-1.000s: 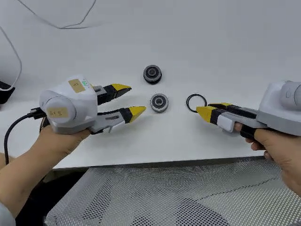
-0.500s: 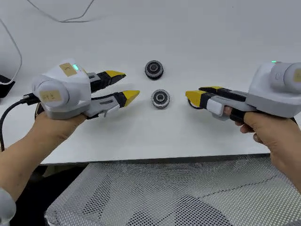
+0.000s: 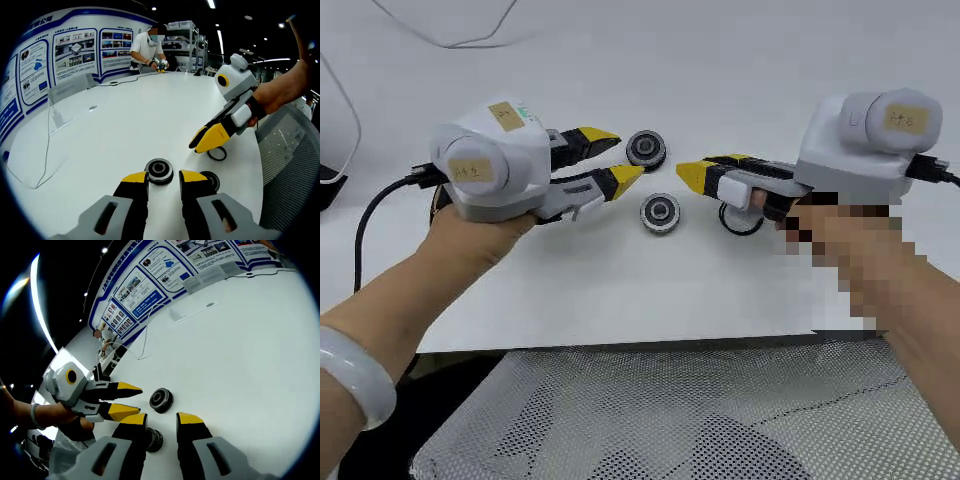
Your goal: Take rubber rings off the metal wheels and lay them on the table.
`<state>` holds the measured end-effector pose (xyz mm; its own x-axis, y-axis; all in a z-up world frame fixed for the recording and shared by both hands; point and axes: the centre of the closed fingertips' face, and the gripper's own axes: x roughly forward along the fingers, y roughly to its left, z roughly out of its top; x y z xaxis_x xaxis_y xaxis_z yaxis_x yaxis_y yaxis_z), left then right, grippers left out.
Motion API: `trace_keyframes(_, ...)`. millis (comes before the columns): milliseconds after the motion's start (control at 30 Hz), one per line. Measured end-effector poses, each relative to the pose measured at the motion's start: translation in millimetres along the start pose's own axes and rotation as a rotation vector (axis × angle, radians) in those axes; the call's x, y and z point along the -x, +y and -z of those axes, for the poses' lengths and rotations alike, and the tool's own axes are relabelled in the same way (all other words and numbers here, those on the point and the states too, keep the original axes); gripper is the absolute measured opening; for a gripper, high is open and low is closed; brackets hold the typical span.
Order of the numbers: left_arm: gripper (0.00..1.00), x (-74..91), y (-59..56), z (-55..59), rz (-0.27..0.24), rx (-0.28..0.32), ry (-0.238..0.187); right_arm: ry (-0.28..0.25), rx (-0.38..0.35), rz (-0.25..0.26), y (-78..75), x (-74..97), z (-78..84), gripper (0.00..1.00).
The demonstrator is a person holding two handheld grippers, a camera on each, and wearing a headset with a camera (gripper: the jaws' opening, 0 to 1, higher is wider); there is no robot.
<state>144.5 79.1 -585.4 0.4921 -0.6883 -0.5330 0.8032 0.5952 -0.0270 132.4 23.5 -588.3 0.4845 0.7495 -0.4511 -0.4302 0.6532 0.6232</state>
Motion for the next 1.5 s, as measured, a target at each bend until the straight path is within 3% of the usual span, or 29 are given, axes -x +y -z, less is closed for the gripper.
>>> trace_keyframes(533,0.2,-17.4,2.4,-3.7,0.016,-0.021,0.011,-0.019,-0.051,-0.026,0.6,-12.1,-7.8,0.22)
trace_keyframes(800,0.17,-23.7,1.4,1.3,0.023,-0.04,0.034,-0.023,-0.065,-0.031,0.4,-14.5,-9.2,0.21)
trace_keyframes(1100,0.16,-25.3,0.7,1.6,0.024,-0.06,0.044,-0.03,-0.087,-0.036,-0.5,-16.9,-8.5,0.21)
trace_keyframes(1500,0.14,-25.5,1.0,1.4,0.025,-0.063,0.031,-0.019,-0.141,-0.052,-2.0,-37.3,-6.2,0.21)
